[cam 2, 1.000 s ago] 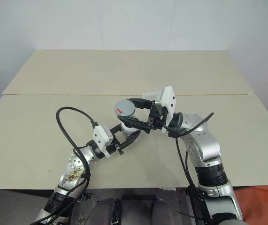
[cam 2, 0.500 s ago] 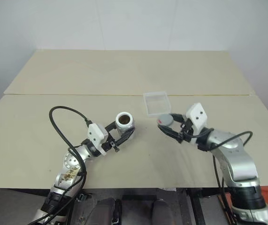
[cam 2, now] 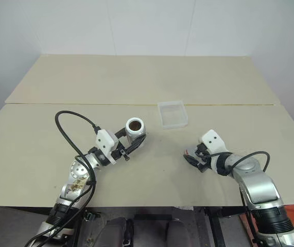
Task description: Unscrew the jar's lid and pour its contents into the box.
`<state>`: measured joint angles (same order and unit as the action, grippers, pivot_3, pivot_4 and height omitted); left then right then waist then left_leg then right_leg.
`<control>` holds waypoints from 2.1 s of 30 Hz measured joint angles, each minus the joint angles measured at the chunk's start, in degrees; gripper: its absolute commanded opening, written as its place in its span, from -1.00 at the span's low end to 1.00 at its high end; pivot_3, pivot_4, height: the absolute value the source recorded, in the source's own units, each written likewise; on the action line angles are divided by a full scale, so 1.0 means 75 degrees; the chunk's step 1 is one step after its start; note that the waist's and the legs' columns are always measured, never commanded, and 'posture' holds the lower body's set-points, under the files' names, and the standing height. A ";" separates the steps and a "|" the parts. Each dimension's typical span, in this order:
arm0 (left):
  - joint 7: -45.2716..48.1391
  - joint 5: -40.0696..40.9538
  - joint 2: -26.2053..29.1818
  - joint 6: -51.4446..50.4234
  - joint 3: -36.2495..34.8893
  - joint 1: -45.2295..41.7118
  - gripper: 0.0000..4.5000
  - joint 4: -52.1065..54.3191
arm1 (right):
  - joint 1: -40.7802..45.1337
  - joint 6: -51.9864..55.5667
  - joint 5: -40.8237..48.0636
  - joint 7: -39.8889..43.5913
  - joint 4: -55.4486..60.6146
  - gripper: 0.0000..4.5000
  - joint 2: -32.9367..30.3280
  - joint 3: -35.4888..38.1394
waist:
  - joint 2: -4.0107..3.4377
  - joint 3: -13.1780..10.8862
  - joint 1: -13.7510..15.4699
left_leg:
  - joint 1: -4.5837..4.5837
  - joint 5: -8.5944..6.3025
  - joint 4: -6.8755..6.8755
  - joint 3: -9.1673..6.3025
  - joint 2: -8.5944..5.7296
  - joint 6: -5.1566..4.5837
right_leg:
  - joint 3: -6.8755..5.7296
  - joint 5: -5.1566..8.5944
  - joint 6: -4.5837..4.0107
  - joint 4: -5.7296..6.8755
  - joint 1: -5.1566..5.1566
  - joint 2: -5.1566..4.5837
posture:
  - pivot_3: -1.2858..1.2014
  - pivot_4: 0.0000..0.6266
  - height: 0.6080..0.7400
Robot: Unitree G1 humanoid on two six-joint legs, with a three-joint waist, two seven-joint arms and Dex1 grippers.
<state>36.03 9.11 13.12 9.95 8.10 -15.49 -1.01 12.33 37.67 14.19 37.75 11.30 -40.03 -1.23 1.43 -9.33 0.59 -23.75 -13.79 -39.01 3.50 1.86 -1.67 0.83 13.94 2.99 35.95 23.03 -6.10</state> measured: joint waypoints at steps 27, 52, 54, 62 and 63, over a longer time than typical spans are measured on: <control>-0.2783 -0.3721 -0.0715 0.0871 0.1248 -0.7749 -0.12 -0.9761 | 0.0210 -0.0476 -0.0394 -0.1321 0.1608 0.99 0.0881 0.0479 | 0.0013 -0.0008 0.0015 | -0.0088 -0.0001 -0.0017 0.0022 -0.0015 -0.0004 | -0.0038 -0.0002 0.0023 -0.0007 0.0036 0.0002 | 0.03 -0.52 1.00; -0.7140 -0.9898 -0.1092 0.0829 0.6406 -0.9007 -0.12 -1.0784 | -0.0759 0.0889 -0.0515 -0.2384 0.3672 0.99 0.1609 0.0389 | 0.0017 -0.0011 0.0023 | -0.0175 0.0012 -0.0041 0.0025 -0.0019 0.0016 | -0.0026 -0.0001 0.0024 0.0029 0.0155 0.0000 | 0.03 -0.52 1.00; -0.7098 -0.9886 -0.1091 0.0826 0.6330 -0.9007 -0.12 -1.0784 | -0.0780 0.0912 -0.0512 -0.2404 0.3738 0.99 0.1638 0.0390 | 0.0017 -0.0011 0.0023 | -0.0177 0.0012 -0.0046 0.0025 -0.0019 0.0016 | -0.0026 -0.0001 0.0024 0.0027 0.0153 0.0000 | 0.03 -0.52 1.00; -0.6357 -0.8779 -0.1133 0.0775 0.4955 -0.8984 -0.12 -1.0785 | -0.0817 0.0981 -0.0701 -0.2400 0.3693 0.99 0.1394 0.0176 | 0.0016 -0.0010 0.0015 | -0.0190 0.0004 -0.0092 0.0024 -0.0015 0.0002 | -0.0027 -0.0001 0.0024 0.0038 0.0151 -0.0001 | 0.03 -0.52 1.00; -0.6139 -0.8474 -0.1164 0.0734 0.4603 -0.8979 -0.12 -1.0785 | -0.0818 0.0981 -0.0714 -0.2400 0.3664 0.99 0.1394 0.0159 | 0.0016 -0.0010 0.0016 | -0.0194 0.0003 -0.0100 0.0023 -0.0014 0.0000 | -0.0028 -0.0001 0.0024 0.0040 0.0151 -0.0001 | 0.03 -0.52 1.00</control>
<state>-10.01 -54.45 4.39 15.46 42.62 -82.83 -81.90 6.19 45.03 8.84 19.75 38.78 -29.58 -0.04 1.55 -9.41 0.71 -25.21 -13.78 -39.76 3.68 1.76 -1.66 0.62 13.94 3.17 36.25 24.16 -6.10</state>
